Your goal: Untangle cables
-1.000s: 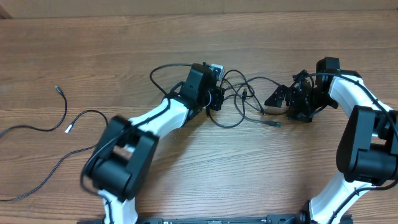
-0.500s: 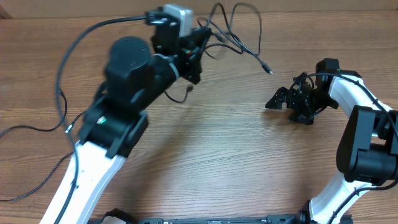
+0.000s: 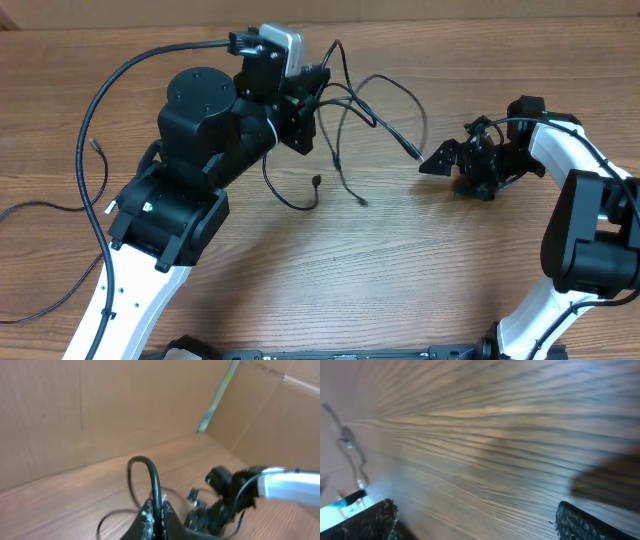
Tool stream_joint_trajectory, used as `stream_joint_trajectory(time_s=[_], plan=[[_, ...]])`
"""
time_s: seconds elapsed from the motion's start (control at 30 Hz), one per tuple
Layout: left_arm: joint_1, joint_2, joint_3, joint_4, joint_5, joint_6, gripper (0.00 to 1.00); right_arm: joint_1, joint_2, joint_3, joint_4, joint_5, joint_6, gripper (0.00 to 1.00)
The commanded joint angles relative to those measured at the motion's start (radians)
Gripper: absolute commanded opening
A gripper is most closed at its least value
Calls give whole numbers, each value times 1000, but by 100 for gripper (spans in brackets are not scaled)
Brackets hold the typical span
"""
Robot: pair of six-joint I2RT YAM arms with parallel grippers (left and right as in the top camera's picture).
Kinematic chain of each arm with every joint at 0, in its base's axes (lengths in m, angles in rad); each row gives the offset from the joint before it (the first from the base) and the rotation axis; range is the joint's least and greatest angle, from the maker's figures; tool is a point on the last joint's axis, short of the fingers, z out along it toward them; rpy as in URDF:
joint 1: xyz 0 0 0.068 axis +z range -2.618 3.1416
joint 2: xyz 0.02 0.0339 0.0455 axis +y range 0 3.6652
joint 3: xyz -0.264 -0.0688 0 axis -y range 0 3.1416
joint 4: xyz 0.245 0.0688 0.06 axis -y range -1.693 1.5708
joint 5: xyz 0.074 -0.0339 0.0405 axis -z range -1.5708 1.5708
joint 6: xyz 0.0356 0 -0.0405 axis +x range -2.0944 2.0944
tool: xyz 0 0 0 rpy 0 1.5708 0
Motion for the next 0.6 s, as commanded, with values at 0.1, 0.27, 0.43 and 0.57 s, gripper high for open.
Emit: stream_joint_trajectory(time_s=[0.1,0.27,0.43,0.57], plan=[[3,-1,14,-100,30,212,4,5,-183,13,-13,-149,-47,100],[3,5,14,-143,179,359,4,36,-331,17,-16,-162,-46,100],[2,24,14,-141,257,366,4,118,-450,19,-6,-193,-46,100],[-17,52,14,-141,328,370,4,212,-504,19,31,-195,-45,100]])
